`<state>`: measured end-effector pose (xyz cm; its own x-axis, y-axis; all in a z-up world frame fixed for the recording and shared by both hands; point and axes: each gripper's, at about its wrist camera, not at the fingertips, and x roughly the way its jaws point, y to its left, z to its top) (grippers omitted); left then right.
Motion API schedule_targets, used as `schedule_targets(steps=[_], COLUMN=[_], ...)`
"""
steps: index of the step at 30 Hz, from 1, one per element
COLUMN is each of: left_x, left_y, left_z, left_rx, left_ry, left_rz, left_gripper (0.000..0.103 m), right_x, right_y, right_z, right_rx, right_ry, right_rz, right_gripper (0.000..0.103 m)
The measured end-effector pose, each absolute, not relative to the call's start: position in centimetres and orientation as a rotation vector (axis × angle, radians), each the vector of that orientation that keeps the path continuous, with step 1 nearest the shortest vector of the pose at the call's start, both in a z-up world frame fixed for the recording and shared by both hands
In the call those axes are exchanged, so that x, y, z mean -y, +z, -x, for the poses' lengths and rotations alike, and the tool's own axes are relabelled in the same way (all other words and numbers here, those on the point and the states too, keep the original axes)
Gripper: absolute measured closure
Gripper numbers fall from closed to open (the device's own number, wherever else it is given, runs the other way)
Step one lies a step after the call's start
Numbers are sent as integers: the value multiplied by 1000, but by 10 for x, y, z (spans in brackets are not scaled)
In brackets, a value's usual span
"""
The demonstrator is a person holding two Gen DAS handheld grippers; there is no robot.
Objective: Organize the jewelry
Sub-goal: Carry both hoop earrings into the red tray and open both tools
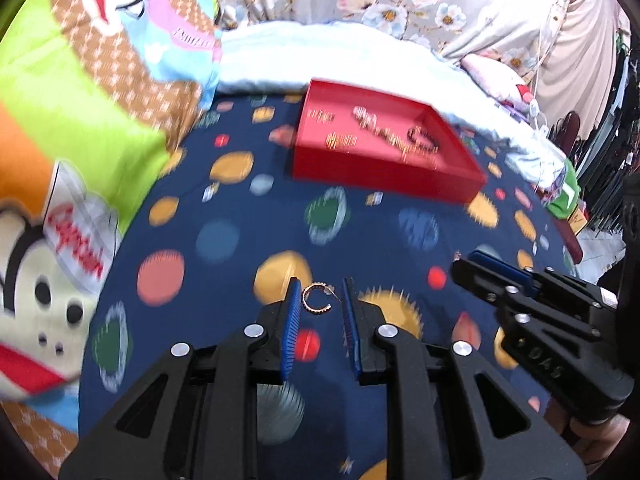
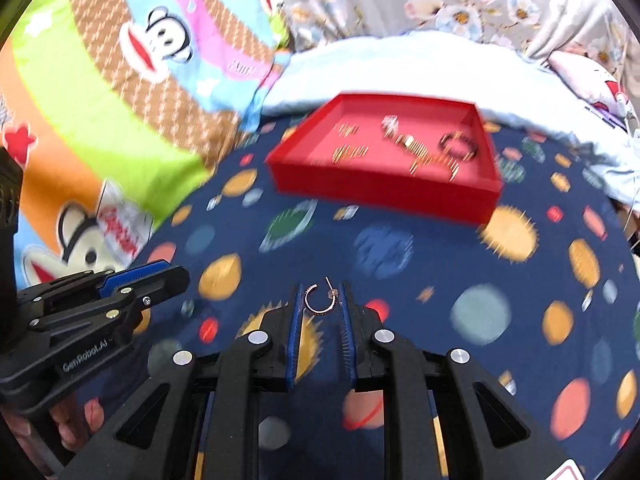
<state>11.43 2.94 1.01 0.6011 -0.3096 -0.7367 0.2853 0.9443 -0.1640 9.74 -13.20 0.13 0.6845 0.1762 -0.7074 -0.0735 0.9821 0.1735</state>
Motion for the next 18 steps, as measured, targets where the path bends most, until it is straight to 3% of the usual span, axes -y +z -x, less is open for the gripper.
schedule_targets(steps=[9, 18], left_x=[20, 72], left_y=[49, 50], left_z=[-196, -301], left_rx=[-746, -760], left_ry=[-365, -379], left_rz=[-7, 5], left_gripper=[83, 83], right_x=[194, 229], right_y=[51, 51], right_z=[-172, -270], right_rx=[-699, -709], right_ry=[81, 82], right_rz=[-136, -174], right_gripper=[87, 87])
